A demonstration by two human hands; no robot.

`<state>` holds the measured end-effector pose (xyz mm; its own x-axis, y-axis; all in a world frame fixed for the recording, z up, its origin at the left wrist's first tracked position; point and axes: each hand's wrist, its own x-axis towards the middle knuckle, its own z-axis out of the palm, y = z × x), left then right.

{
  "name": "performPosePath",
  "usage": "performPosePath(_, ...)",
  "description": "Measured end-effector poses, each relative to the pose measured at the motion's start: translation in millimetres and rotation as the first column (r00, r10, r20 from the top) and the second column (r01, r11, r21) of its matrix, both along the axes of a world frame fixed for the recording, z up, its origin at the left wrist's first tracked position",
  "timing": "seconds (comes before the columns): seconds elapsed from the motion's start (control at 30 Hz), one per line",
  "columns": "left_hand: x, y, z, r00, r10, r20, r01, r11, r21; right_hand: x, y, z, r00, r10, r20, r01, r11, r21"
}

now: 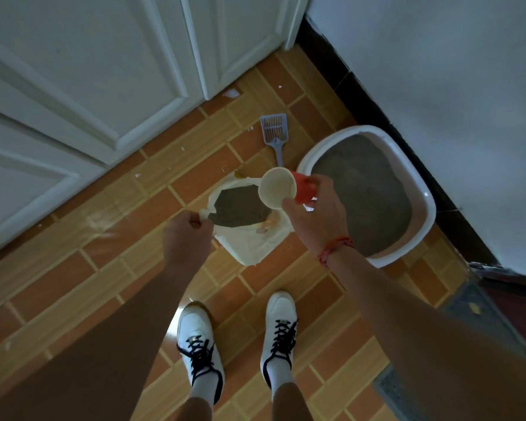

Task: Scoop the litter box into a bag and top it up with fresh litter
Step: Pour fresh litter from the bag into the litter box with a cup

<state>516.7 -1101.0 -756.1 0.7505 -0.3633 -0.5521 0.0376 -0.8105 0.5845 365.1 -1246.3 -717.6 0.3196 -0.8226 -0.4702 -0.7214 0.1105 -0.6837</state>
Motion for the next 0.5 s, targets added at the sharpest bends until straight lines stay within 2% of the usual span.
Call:
performPosePath(0.23, 8, 3, 0, 0.999, 0.026, -0.031, -0.026, 0.999, -0.024, 16, 24, 12, 0.991, 0.120, 0.050, -0.121, 0.993, 0.009)
performPosePath(0.33, 10, 4, 3, 1.000, 0.010, -0.028, -0.010, 1.000, -0.029, 23, 31, 1, 0.970, 0.233, -0.067, -0.229, 0.971, 0.072)
performPosePath(0.5, 17, 6, 3, 0.998, -0.055, -0.009, 0.055, 0.997, -0.048, 41, 35, -28, 0.898, 0.338, -0.282, -0.308, 0.940, 0.148)
